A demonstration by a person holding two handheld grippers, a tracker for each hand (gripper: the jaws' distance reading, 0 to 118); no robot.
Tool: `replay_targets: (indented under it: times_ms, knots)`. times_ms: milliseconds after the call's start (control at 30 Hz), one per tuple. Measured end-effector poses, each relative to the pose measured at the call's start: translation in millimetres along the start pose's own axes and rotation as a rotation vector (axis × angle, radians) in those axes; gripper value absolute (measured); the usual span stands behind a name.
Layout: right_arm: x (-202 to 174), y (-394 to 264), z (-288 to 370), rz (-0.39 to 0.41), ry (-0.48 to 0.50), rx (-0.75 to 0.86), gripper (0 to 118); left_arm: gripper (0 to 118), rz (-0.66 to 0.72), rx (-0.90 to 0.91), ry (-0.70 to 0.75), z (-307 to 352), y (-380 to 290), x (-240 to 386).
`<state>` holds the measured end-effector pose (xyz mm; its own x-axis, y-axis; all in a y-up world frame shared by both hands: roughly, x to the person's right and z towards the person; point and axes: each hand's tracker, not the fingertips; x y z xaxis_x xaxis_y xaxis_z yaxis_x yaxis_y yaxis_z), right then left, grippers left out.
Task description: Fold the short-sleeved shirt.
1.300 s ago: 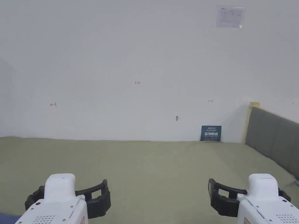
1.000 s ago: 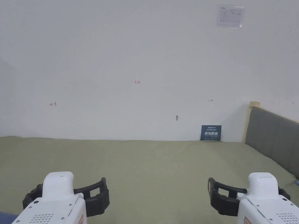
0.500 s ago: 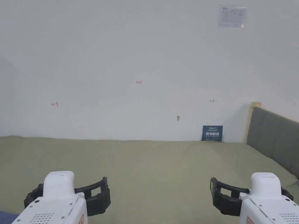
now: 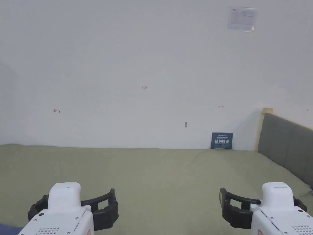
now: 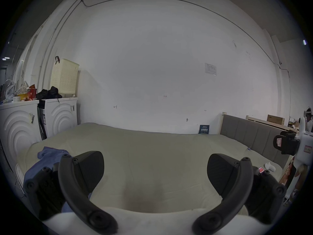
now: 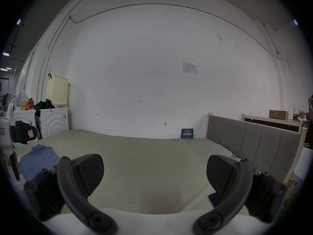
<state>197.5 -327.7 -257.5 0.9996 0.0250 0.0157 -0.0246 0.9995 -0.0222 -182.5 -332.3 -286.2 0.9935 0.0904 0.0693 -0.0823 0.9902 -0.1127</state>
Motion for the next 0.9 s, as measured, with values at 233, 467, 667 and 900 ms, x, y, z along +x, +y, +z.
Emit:
replay_targets:
  times_ms: [233,467,667,900]
  knots:
    - [1.0,-1.9,-0.4,-0.011,0.0,-0.003,118,118,0.015,-0.002,-0.006,-0.4,-0.3,0.1]
    - [0.9,-1.3,-0.2,-0.007,-0.002,0.002,118,118,0.005,-0.011,-0.006,-1.6,-1.7,1.6]
    - [1.1,-1.7,0.1,-0.01,-0.004,0.005,118,118,0.0,-0.011,-0.012,-0.8,-1.2,2.7]
    - [1.5,-0.9,-3.1,0.002,0.004,0.001,118,118,0.015,0.005,-0.006,-0.1,1.2,1.2]
